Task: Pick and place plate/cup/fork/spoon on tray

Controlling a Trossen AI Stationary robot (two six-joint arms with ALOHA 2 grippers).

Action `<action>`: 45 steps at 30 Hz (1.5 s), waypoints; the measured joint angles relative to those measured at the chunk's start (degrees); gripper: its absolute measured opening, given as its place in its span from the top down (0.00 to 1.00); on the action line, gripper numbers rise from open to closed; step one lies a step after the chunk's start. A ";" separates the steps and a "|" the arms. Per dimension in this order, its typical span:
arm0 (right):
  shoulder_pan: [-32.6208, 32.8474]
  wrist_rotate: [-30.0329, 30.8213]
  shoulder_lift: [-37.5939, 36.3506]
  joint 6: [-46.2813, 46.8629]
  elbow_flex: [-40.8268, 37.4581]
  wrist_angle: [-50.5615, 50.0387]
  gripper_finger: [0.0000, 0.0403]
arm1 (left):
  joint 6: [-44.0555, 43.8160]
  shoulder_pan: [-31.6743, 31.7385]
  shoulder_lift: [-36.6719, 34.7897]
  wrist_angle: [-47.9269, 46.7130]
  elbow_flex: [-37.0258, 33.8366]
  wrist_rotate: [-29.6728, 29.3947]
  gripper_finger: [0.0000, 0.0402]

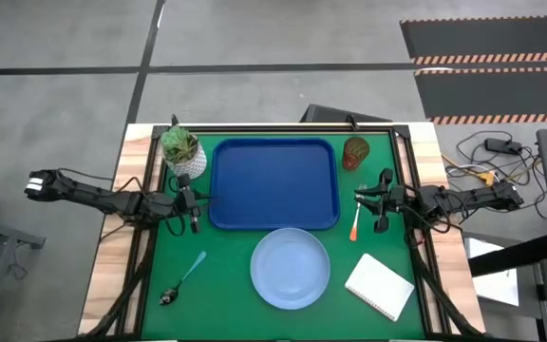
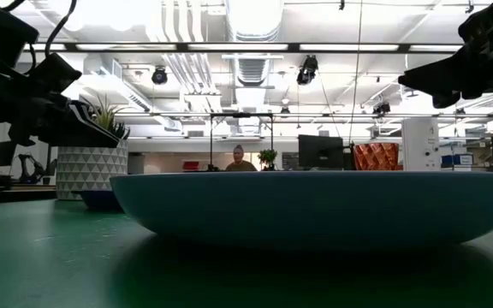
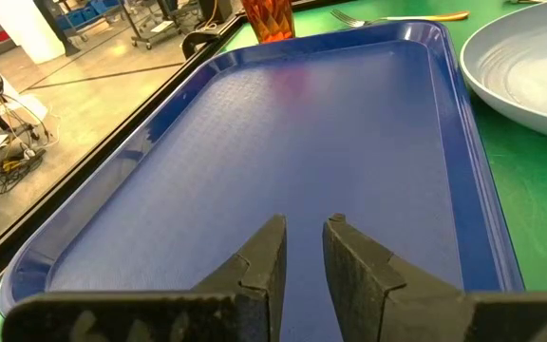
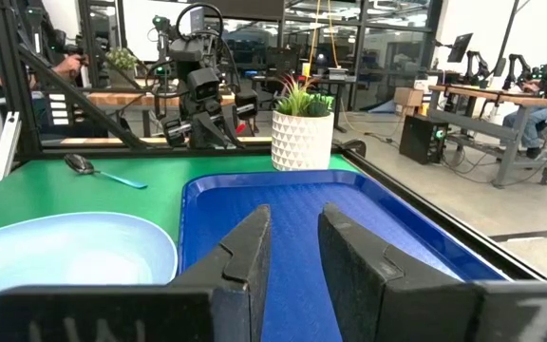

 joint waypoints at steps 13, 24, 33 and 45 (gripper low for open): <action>0.00 0.02 0.01 -0.01 0.00 0.01 0.80 | 0.00 0.00 -0.01 0.01 0.00 0.00 0.86; 0.01 0.02 0.01 1.17 0.00 0.01 0.80 | -0.43 -0.01 0.01 1.01 -0.01 0.03 0.86; 0.01 0.05 -0.01 4.19 -0.02 8.00 0.80 | -31.46 -0.11 -0.01 29.25 -0.02 1.95 0.86; -0.25 1.38 -0.03 1.29 0.30 22.85 0.80 | -36.33 -0.09 1.26 41.09 0.63 -0.38 0.86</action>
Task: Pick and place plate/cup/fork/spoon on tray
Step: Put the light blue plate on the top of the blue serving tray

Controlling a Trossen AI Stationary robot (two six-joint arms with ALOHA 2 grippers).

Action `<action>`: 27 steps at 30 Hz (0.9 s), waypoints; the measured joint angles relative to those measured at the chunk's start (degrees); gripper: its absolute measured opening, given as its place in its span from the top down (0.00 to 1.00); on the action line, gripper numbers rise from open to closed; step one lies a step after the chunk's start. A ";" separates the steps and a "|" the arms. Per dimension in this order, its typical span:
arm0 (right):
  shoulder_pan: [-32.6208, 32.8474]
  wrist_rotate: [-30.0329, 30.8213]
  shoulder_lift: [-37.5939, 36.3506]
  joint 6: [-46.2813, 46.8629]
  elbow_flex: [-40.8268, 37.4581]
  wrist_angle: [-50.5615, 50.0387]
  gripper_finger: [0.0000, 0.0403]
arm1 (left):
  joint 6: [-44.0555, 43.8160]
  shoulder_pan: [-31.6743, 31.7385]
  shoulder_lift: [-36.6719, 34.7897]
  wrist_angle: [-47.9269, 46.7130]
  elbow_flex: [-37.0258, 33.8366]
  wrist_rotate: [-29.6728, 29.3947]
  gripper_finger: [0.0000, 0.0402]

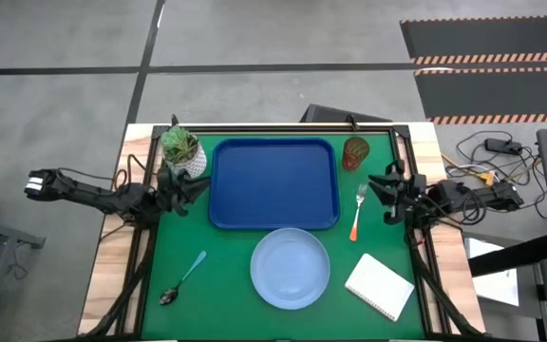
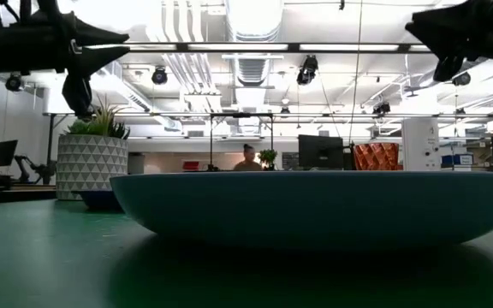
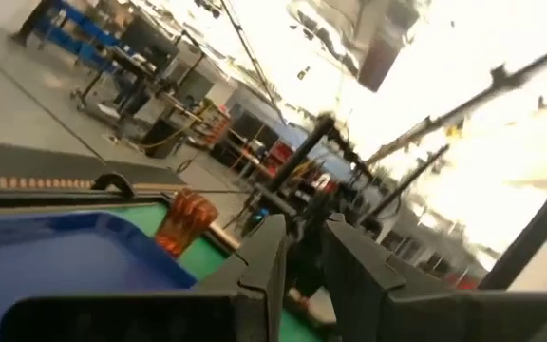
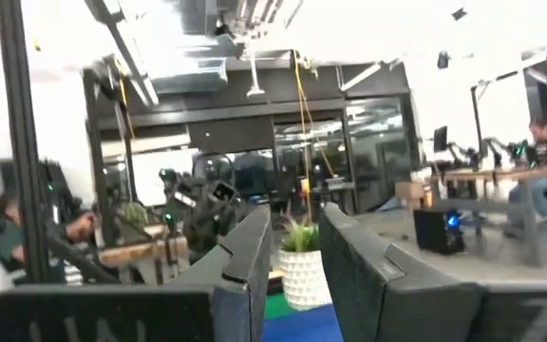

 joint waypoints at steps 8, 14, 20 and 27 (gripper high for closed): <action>0.02 -0.52 0.11 -9.72 5.90 -0.79 0.80 | -4.45 -0.60 11.98 0.66 9.48 1.98 0.86; 0.02 -0.52 0.10 -12.89 9.38 -2.52 0.80 | -5.74 -3.79 26.39 -5.63 24.21 3.46 0.86; 0.02 -0.33 0.09 -16.92 10.74 -3.63 0.80 | -20.84 -9.36 38.44 -29.12 40.81 1.92 0.91; 0.02 -0.31 0.11 -19.56 12.79 -3.49 0.80 | -54.04 -14.44 52.21 -67.10 56.05 9.36 0.99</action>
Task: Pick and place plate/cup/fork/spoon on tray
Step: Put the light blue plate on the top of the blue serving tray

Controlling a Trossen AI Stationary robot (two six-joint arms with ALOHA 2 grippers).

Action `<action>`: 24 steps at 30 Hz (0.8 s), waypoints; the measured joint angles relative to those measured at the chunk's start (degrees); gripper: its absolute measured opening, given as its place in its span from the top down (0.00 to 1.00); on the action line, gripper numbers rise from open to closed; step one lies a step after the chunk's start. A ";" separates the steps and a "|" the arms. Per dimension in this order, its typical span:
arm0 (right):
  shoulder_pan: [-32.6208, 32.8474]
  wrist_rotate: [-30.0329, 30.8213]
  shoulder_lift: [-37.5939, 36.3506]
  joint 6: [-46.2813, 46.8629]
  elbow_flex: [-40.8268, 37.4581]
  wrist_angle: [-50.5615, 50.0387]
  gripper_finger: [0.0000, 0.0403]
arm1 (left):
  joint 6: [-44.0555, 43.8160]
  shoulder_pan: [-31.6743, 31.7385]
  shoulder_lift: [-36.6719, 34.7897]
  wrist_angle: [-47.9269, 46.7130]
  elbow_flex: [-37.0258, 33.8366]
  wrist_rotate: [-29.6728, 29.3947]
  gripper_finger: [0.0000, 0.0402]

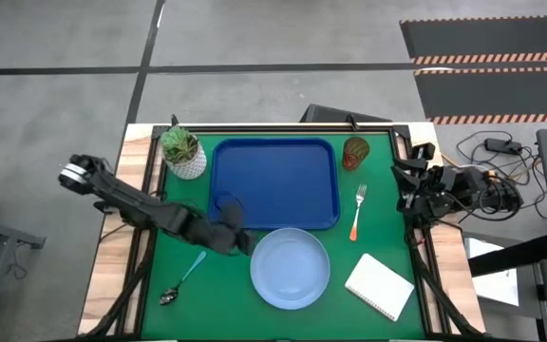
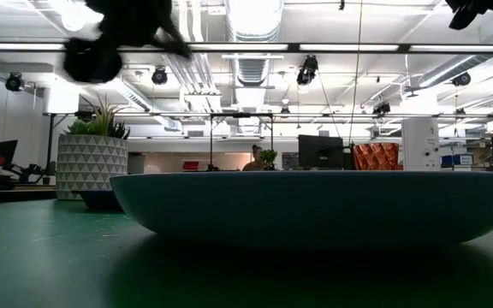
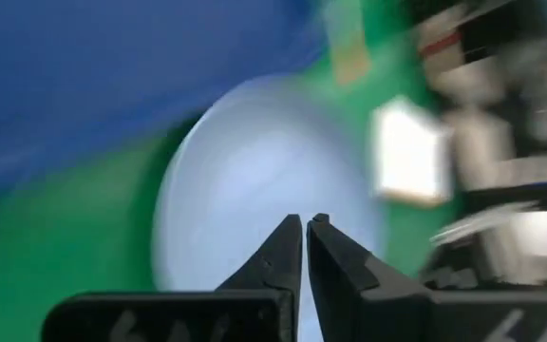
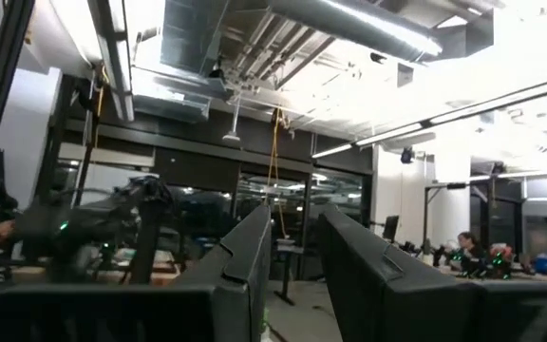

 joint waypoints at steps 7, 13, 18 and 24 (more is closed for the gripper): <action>0.00 0.00 0.02 -3.63 0.55 0.03 0.80 | -10.26 1.05 8.48 -8.76 4.38 14.11 0.99; 0.00 0.00 0.00 -4.43 1.00 0.08 0.80 | -9.01 1.58 9.71 -8.50 4.36 14.15 0.99; -0.02 0.02 0.00 -6.25 1.07 0.10 0.80 | -8.90 1.58 9.64 -8.44 4.32 12.67 0.99; -0.02 0.02 0.00 -6.71 1.07 0.39 0.80 | -8.03 1.58 9.68 -8.43 4.21 10.51 0.99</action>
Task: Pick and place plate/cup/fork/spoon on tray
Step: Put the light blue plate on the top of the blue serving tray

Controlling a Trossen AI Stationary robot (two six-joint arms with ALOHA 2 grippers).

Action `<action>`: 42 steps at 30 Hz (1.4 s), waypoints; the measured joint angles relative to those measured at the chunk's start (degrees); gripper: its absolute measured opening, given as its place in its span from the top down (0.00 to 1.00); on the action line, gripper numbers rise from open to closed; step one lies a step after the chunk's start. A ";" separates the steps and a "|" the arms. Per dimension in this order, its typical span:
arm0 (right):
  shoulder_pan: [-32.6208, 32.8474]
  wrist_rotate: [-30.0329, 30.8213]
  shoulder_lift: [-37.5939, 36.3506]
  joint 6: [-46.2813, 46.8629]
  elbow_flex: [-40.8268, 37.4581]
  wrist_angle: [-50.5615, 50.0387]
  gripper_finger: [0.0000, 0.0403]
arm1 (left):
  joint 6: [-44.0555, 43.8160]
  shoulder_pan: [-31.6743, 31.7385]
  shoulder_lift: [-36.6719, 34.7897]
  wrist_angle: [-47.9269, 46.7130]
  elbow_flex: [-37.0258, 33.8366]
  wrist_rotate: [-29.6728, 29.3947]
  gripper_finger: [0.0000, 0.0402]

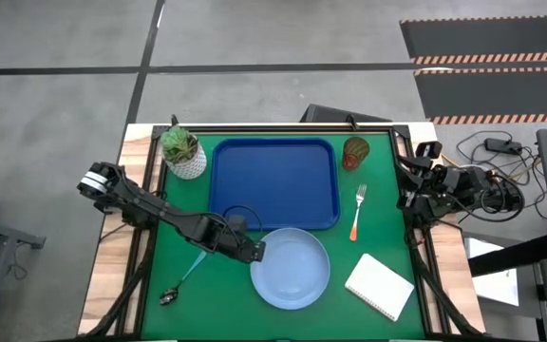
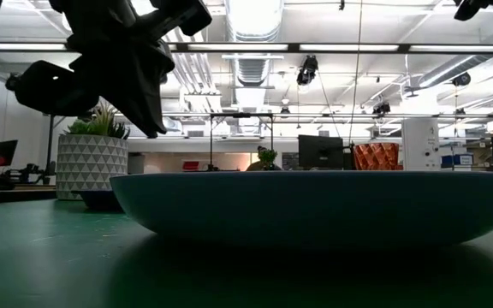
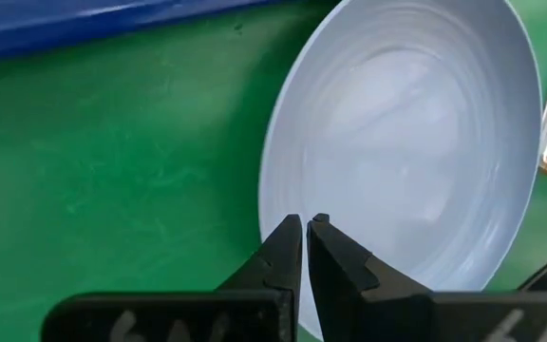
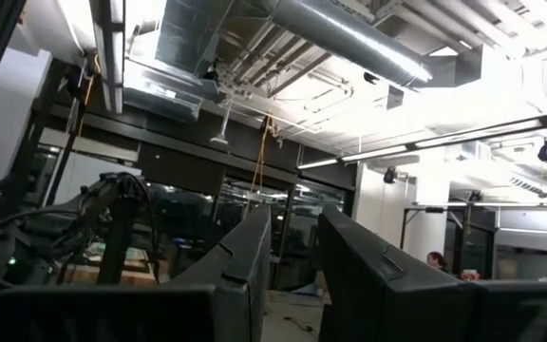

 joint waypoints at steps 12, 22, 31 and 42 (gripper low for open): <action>0.00 0.44 0.04 0.00 0.00 0.02 0.80 | 9.65 0.13 5.70 3.29 -0.09 -1.45 0.68; 0.00 0.44 0.09 0.07 0.00 -0.08 0.80 | 10.19 0.11 6.50 3.25 -0.11 -7.83 0.58; 0.00 0.44 0.11 -0.01 0.00 -0.48 0.80 | 10.27 -0.02 8.82 5.47 -0.50 -8.10 0.63; 0.00 0.57 0.71 0.11 0.00 -0.72 0.80 | 11.67 -0.02 10.23 9.32 -1.33 -8.10 0.64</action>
